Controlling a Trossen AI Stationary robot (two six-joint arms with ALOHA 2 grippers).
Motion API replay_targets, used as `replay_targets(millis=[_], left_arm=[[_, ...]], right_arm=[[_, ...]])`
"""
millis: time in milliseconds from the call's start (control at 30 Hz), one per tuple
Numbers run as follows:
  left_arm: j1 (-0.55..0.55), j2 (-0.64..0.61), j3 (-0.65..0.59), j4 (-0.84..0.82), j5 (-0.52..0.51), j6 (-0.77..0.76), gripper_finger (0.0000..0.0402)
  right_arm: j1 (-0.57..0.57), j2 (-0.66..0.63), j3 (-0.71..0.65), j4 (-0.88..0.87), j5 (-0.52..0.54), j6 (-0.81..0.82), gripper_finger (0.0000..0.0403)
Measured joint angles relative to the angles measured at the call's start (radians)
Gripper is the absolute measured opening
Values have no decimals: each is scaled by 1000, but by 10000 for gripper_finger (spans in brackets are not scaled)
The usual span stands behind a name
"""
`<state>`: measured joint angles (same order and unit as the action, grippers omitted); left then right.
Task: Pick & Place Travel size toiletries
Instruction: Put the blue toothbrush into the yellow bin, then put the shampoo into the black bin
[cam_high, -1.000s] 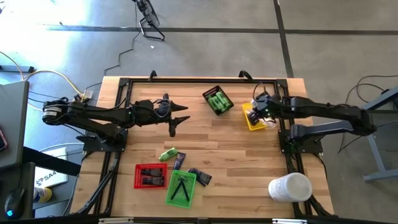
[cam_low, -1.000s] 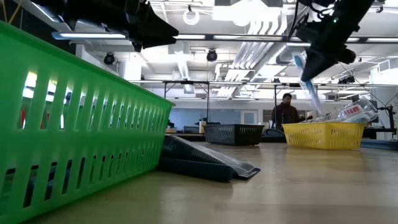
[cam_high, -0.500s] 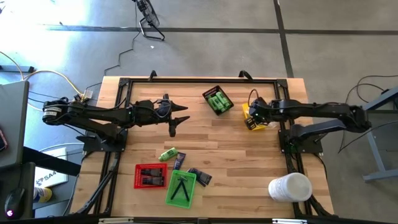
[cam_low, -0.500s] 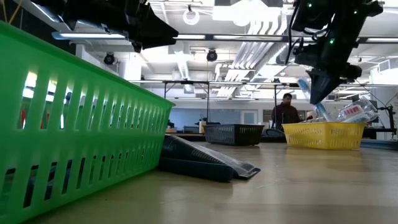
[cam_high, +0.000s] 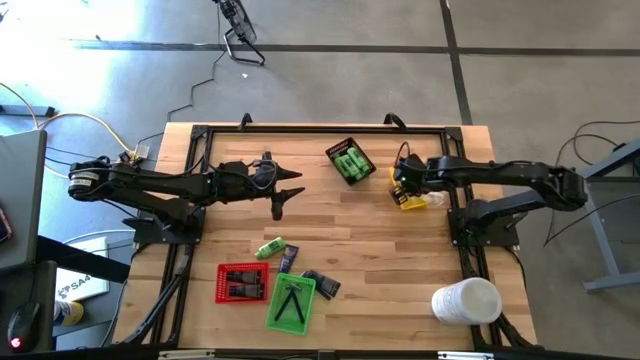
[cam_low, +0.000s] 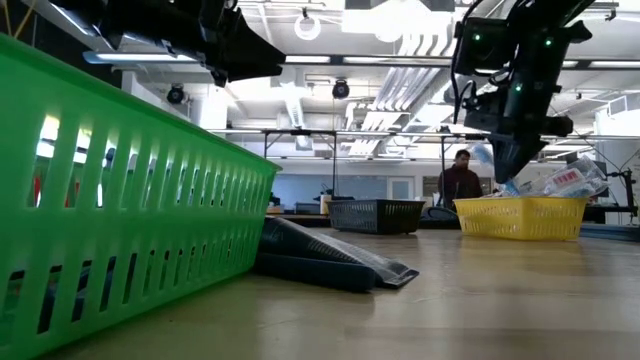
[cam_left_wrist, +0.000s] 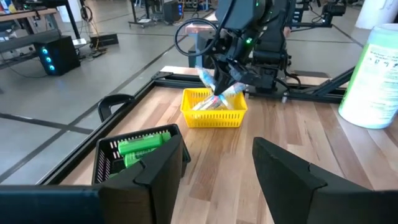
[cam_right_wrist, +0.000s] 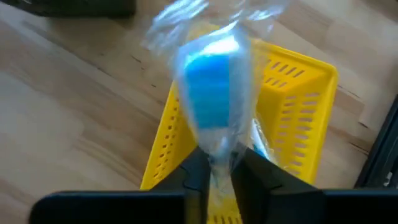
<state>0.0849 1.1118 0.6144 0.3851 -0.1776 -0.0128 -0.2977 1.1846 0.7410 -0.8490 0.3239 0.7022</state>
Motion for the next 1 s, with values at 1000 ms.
replay_targets(millis=[1000], left_arm=[[0, 0, 0, 1, 3, -19, 193]], right_arm=[[1, -216, 0, 238, -29, -227, 90]])
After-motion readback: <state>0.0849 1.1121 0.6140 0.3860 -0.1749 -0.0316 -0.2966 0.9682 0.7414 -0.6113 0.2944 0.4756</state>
